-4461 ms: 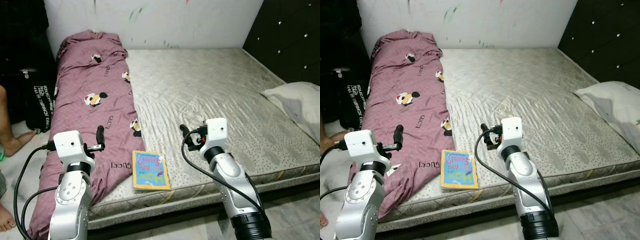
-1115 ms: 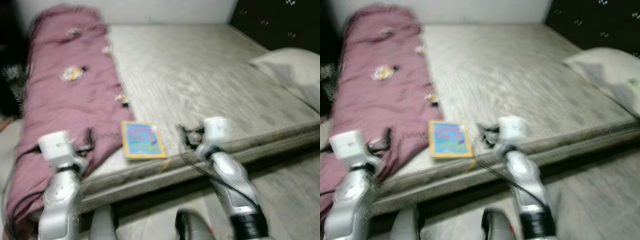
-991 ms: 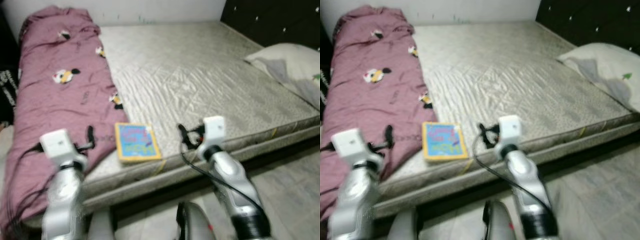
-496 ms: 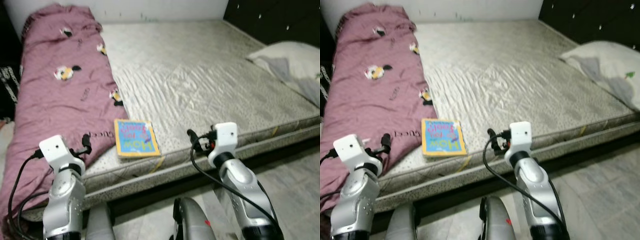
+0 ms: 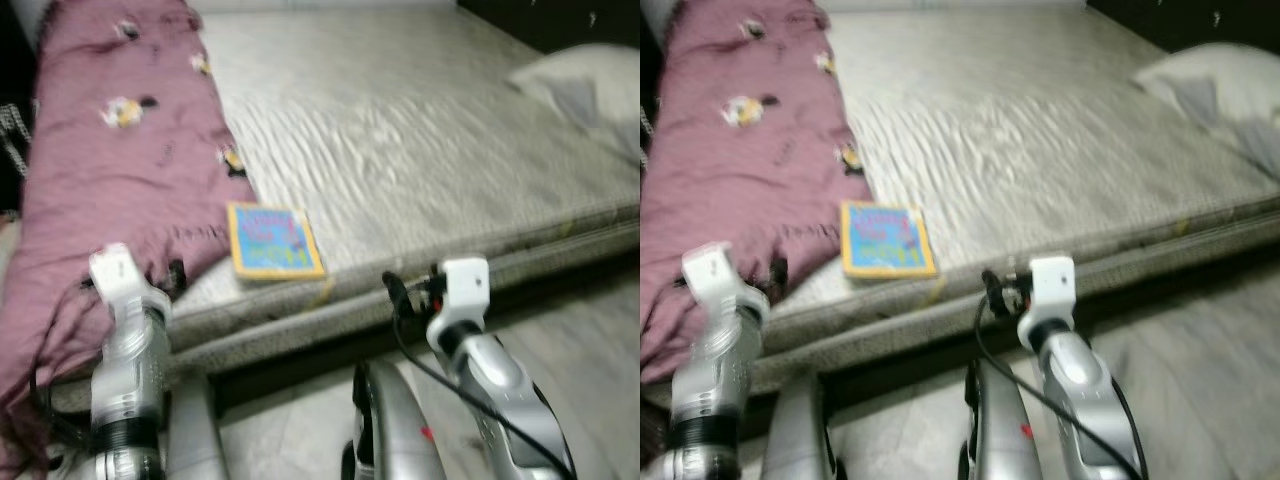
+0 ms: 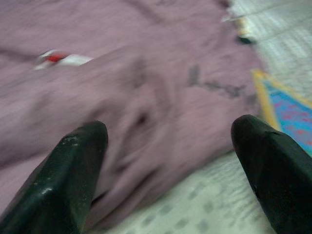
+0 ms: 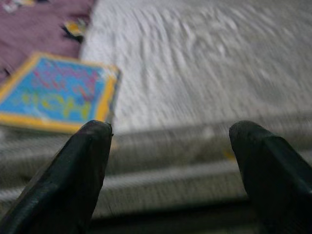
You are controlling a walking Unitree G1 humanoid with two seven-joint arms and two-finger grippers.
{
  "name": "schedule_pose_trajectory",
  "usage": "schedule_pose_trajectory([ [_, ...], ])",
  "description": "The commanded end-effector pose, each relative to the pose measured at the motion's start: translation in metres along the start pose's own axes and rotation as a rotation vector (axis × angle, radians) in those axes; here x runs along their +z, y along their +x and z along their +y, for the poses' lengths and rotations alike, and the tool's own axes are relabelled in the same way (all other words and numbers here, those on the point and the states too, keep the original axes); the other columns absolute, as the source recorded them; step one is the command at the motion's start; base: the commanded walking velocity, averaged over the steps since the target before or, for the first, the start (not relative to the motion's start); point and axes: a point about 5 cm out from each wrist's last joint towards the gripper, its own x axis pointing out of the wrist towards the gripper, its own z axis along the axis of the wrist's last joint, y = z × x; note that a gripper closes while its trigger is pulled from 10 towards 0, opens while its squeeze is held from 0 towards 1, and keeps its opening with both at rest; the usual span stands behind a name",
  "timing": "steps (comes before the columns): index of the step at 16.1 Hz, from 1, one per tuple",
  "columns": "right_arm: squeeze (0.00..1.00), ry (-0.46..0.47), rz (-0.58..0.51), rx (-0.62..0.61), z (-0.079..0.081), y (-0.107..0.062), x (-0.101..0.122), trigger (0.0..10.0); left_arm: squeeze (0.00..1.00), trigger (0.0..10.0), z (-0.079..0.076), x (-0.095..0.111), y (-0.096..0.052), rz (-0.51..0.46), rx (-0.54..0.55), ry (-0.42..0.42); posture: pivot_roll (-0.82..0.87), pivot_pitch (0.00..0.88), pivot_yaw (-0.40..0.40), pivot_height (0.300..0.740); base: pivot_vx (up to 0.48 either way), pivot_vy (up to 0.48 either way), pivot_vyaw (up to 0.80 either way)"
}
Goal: Clean up the room
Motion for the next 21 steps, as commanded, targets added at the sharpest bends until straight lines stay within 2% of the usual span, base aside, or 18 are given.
schedule_pose_trajectory([
  [1,0.0,-0.002,-0.023,-0.023,-0.005,-0.002,0.008,10.0,0.0,10.0,-0.006,-0.011,0.001,0.044,-0.025,-0.007,-0.14,0.164,-0.054,0.472,0.0,0.0,0.0],
  [4,0.0,-0.003,-0.024,-0.025,-0.006,-0.003,0.009,10.0,0.0,10.0,-0.017,-0.011,0.004,0.042,-0.082,0.045,-0.14,0.166,-0.051,0.457,0.0,0.0,0.0],
  [8,0.0,-0.007,-0.017,-0.029,-0.006,-0.001,0.009,10.0,0.0,10.0,-0.025,-0.013,0.004,0.04,-0.123,0.05,-0.15,0.165,-0.049,0.457,0.0,0.0,0.0],
  [11,0.0,-0.002,-0.01,-0.03,-0.006,-0.002,0.009,10.0,0.0,10.0,-0.031,-0.01,0.007,-0.019,-0.152,0.066,-0.14,0.159,-0.051,0.457,0.0,0.0,0.0],
  [14,0.0,-0.005,-0.013,-0.026,-0.006,0.001,0.009,10.0,0.0,10.0,-0.038,-0.002,-0.002,-0.128,-0.179,0.054,-0.13,0.146,-0.053,0.457,0.0,0.0,0.0],
  [15,0.0,-0.005,-0.016,-0.027,-0.006,0.001,0.009,10.0,0.0,10.0,-0.042,-0.001,-0.007,-0.148,-0.22,0.042,-0.13,0.141,-0.054,0.457,0.0,0.0,0.0],
  [18,0.0,-0.007,-0.019,-0.028,-0.006,0.004,0.009,10.0,0.0,10.0,-0.051,-0.008,-0.013,-0.137,-0.324,0.052,-0.13,0.133,-0.055,0.457,0.0,0.0,0.0],
  [21,0.0,-0.009,-0.02,-0.03,-0.007,0.006,0.009,10.0,0.0,10.0,-0.05,-0.01,-0.014,-0.14,-0.31,0.057,-0.12,0.126,-0.056,0.457,0.0,0.0,0.0],
])
